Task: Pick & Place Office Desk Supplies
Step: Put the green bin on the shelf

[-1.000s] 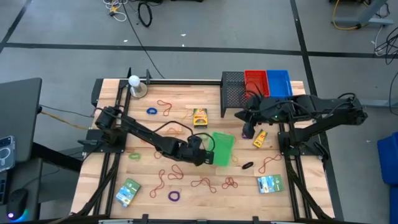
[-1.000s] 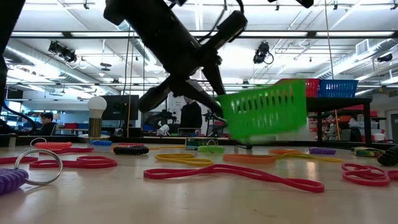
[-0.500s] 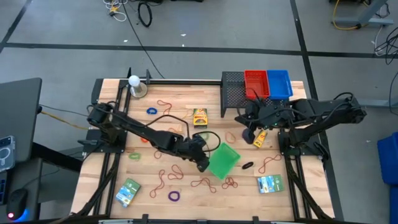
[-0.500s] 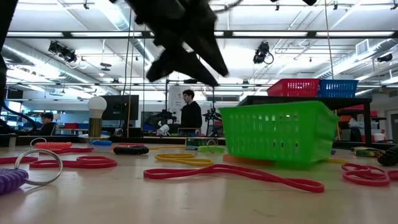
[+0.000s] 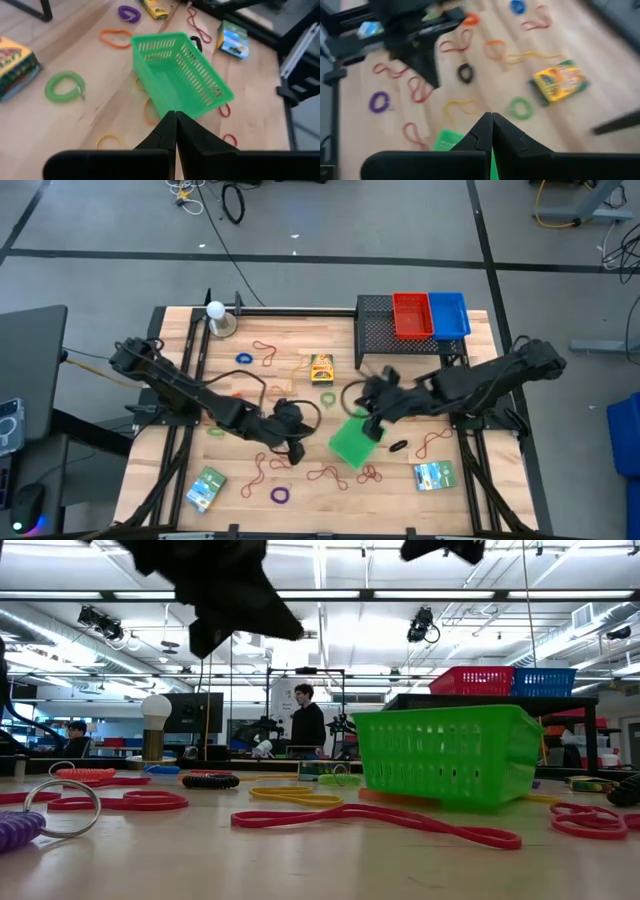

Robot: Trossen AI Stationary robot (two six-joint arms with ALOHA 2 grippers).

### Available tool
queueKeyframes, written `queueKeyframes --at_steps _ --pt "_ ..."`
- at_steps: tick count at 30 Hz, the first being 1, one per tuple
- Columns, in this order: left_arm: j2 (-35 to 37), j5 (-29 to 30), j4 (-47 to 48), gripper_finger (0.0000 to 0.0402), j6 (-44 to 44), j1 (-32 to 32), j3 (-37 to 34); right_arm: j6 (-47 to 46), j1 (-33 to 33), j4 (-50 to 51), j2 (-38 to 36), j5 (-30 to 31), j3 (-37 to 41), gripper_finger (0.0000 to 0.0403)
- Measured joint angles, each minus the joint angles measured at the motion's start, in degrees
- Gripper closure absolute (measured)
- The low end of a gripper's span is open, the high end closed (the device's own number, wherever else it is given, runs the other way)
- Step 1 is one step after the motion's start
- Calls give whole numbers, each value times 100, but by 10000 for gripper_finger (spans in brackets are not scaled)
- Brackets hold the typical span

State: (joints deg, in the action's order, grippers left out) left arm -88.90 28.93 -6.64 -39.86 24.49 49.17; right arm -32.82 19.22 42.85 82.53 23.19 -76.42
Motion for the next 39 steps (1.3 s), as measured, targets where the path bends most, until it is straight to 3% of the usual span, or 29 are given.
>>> queueKeyframes --at_steps 5,7,15,22,26,31,39 --pt "301 135 -2133 395 270 175 -1036 -248 26 -354 661 -565 0 355" --pt "451 112 -2556 394 381 240 -1372 -446 57 -394 898 -799 0 335" --pt "607 175 -2712 385 303 261 -1726 -1488 425 -500 1579 -1068 0 259" --pt "605 330 -2925 395 1451 395 -1762 -2497 577 -407 1895 -1316 -2 203" --pt "603 202 -3451 395 1508 362 -2069 -2777 608 -331 1886 -1288 -2 176" --pt "599 263 -4448 395 1329 364 -2536 -2842 645 -191 1883 -1234 -31 158" --pt "596 300 -4415 389 1051 356 -2627 -2629 625 -102 1881 -1223 -31 156"
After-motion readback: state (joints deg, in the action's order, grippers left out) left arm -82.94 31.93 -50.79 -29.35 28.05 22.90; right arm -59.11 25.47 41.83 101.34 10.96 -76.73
